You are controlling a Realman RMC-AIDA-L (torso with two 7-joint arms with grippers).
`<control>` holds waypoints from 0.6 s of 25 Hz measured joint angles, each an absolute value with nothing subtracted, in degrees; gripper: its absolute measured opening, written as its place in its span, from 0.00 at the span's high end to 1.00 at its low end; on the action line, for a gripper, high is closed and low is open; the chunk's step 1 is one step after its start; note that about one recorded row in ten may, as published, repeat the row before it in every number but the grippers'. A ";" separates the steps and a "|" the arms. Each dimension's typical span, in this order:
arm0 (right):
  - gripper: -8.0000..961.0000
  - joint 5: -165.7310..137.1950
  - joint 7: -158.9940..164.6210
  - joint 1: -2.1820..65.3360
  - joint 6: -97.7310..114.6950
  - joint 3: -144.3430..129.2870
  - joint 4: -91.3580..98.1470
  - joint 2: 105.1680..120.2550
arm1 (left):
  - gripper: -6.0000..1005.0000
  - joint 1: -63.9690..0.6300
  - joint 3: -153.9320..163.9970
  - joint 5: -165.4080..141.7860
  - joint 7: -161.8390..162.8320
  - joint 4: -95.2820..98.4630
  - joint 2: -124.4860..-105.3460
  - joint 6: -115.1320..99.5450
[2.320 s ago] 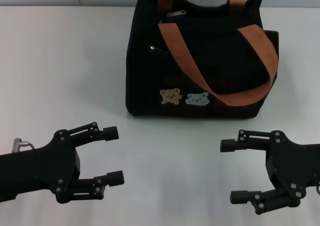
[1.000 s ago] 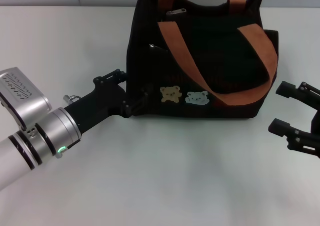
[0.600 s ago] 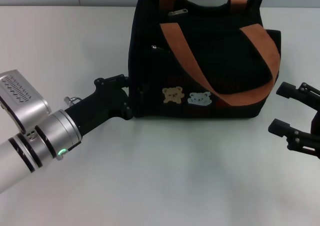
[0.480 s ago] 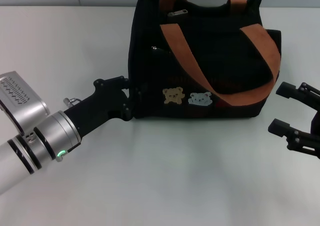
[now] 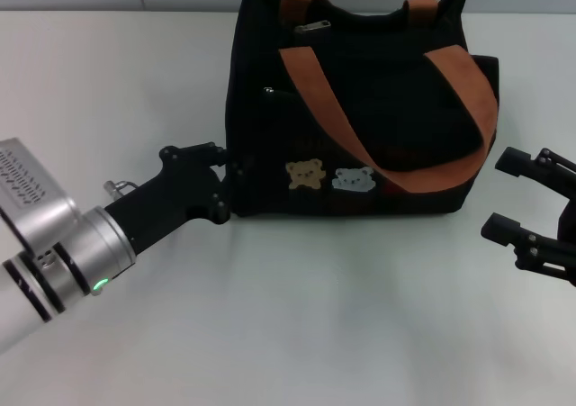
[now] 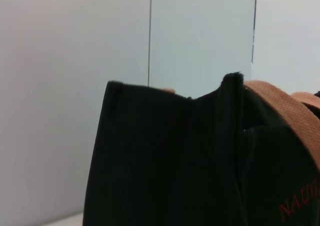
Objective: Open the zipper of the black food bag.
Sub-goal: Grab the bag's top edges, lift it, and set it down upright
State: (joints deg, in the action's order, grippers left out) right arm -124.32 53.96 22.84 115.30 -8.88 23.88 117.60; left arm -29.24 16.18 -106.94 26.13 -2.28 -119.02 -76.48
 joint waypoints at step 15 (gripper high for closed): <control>0.11 -122.31 54.54 23.18 115.06 -8.78 23.10 117.63 | 0.89 -24.83 8.79 -106.54 37.60 23.97 -117.13 -108.88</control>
